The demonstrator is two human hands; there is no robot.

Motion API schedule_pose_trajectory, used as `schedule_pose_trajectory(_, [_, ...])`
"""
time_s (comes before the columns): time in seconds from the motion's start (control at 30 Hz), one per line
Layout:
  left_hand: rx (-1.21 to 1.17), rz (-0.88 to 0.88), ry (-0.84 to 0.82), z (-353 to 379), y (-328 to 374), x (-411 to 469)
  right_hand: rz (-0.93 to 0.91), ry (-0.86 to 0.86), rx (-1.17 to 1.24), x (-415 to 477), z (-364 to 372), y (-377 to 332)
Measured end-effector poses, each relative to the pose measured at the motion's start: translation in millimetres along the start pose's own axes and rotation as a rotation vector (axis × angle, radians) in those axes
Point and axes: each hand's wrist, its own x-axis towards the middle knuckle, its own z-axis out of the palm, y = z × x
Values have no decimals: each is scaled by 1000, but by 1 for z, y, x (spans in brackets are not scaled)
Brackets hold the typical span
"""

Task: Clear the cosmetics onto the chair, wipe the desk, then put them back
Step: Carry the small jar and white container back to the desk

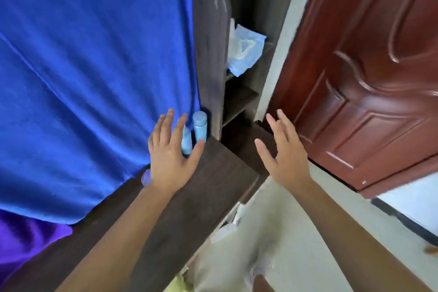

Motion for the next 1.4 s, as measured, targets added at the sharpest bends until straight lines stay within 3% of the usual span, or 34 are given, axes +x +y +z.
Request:
schedule_pose_trajectory(0.17, [-164, 223, -106, 33, 111, 7, 127, 236, -175, -49, -109, 32])
schedule_pose_trajectory(0.4, [-241, 481, -246, 76, 291, -36, 326, 424, -279, -153, -254, 93])
schedule_pose_trajectory(0.7, [-358, 742, -378, 174, 553, -159, 562, 527, -470, -353, -460, 214])
schedule_pose_trajectory(0.9, [-427, 903, -504, 230, 676, -223, 713, 587, -527, -431, -546, 275])
schedule_pose_trajectory(1.4, [-545, 898, -811, 483, 911, -264, 1087, 518, -544, -475, -664, 530])
